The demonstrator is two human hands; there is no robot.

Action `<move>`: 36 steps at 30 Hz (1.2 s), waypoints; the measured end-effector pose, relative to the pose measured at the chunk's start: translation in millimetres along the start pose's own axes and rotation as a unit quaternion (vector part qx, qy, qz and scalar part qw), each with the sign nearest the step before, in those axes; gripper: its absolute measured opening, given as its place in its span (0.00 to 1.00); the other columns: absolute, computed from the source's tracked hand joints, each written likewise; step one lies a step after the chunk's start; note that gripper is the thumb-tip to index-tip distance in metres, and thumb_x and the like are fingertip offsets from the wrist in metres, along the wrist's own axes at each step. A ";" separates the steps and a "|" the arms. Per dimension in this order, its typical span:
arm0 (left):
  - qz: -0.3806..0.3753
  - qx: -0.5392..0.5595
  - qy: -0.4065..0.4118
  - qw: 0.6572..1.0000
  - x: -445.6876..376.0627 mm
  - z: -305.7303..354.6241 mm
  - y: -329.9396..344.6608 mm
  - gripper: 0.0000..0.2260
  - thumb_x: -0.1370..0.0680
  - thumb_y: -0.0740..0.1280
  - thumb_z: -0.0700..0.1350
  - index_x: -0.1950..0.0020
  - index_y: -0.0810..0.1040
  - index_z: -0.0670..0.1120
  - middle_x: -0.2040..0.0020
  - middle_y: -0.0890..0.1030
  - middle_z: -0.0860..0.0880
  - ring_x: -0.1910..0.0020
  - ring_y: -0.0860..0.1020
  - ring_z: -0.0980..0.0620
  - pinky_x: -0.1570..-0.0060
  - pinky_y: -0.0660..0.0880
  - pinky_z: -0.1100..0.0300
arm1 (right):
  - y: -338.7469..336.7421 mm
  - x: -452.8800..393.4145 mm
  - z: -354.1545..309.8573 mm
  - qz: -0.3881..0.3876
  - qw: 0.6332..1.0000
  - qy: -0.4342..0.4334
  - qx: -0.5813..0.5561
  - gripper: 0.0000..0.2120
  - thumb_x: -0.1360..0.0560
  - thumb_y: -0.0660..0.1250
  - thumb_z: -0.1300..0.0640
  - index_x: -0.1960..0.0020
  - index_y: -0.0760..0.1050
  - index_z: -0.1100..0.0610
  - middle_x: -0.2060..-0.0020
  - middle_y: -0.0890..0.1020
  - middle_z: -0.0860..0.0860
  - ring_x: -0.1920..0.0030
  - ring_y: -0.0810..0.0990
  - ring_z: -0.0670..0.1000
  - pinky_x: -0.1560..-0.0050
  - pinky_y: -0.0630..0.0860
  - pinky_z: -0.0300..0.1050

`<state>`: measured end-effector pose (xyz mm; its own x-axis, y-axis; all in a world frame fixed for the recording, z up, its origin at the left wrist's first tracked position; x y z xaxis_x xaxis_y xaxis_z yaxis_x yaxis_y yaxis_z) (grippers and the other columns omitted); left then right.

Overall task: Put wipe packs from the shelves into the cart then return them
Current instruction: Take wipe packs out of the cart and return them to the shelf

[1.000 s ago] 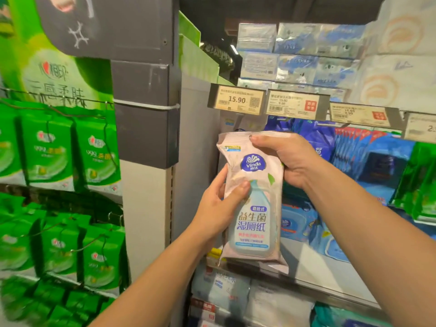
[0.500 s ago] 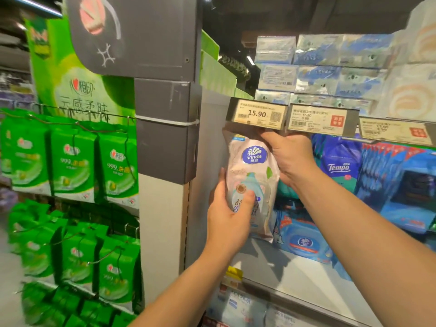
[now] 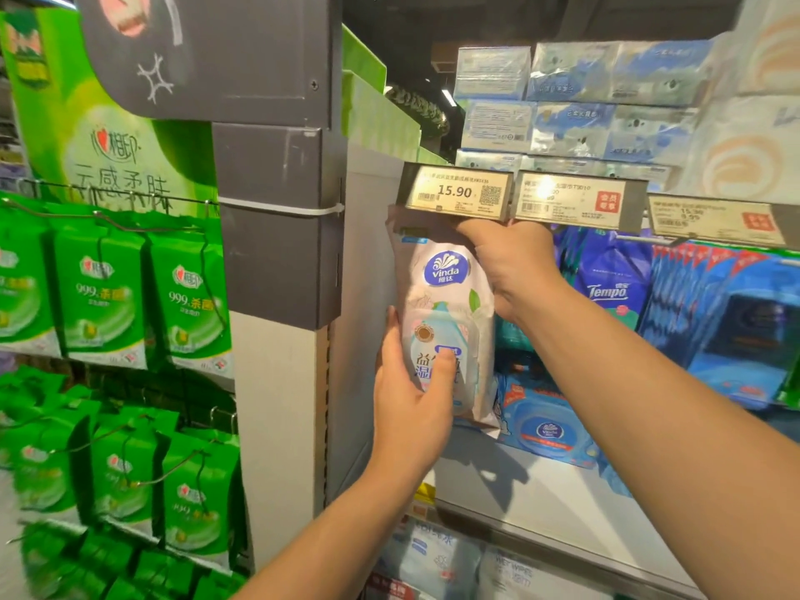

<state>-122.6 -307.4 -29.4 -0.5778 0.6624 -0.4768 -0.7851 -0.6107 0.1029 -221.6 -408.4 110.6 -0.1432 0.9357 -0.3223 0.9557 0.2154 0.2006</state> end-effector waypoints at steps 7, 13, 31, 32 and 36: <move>-0.030 -0.110 0.073 0.991 22.1 10.6 -2.0 0.51 0.32 0.78 0.57 0.23 0.43 0.70 0.40 0.63 0.66 0.40 0.67 0.75 0.43 0.66 0.77 | 2.0 11.5 5.6 -0.004 0.998 0.041 -0.052 0.09 0.29 0.71 0.69 0.49 0.80 0.65 0.67 0.84 0.55 0.70 0.84 0.53 0.64 0.82 0.49; -0.049 -0.205 0.102 0.972 21.7 16.6 0.3 0.61 0.39 0.80 0.56 0.25 0.35 0.72 0.36 0.58 0.63 0.36 0.66 0.60 0.34 0.73 0.49 | 1.8 10.8 5.0 -0.004 0.995 0.048 -0.091 0.12 0.29 0.70 0.71 0.46 0.79 0.65 0.65 0.85 0.58 0.69 0.85 0.56 0.62 0.83 0.54; -0.043 -0.203 0.087 0.974 17.6 10.6 6.0 0.59 0.37 0.79 0.56 0.24 0.35 0.69 0.30 0.60 0.58 0.31 0.67 0.54 0.33 0.71 0.45 | 3.0 -2.6 1.0 -0.017 0.999 0.007 -0.029 0.07 0.28 0.72 0.66 0.54 0.80 0.56 0.58 0.86 0.53 0.59 0.86 0.55 0.51 0.84 0.56; -0.044 -0.201 0.086 0.975 17.8 9.6 6.6 0.59 0.37 0.79 0.55 0.24 0.35 0.69 0.31 0.60 0.59 0.31 0.67 0.55 0.33 0.71 0.46 | 3.2 -3.8 1.9 -0.018 0.999 0.006 -0.026 0.07 0.28 0.72 0.66 0.54 0.80 0.55 0.57 0.86 0.53 0.59 0.86 0.54 0.52 0.84 0.56; -0.051 -0.194 0.063 0.978 18.6 3.4 6.7 0.59 0.37 0.79 0.55 0.25 0.35 0.71 0.37 0.62 0.59 0.37 0.70 0.56 0.36 0.74 0.49 | 0.2 -6.0 6.0 -0.009 1.000 0.016 -0.005 0.07 0.28 0.73 0.64 0.54 0.80 0.54 0.55 0.86 0.53 0.57 0.86 0.55 0.51 0.84 0.57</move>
<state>-139.3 -297.7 -34.6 -0.4493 0.6857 -0.5727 -0.6795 -0.6784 -0.2792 -219.0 -415.6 107.0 -0.1684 0.9404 -0.2953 0.9501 0.2347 0.2054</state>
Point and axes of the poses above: each hand's wrist, its own x-axis away from the middle knuckle, its own y-axis out of the palm, z = x × y, the point moved 9 cm from there along -x, towards the middle knuckle
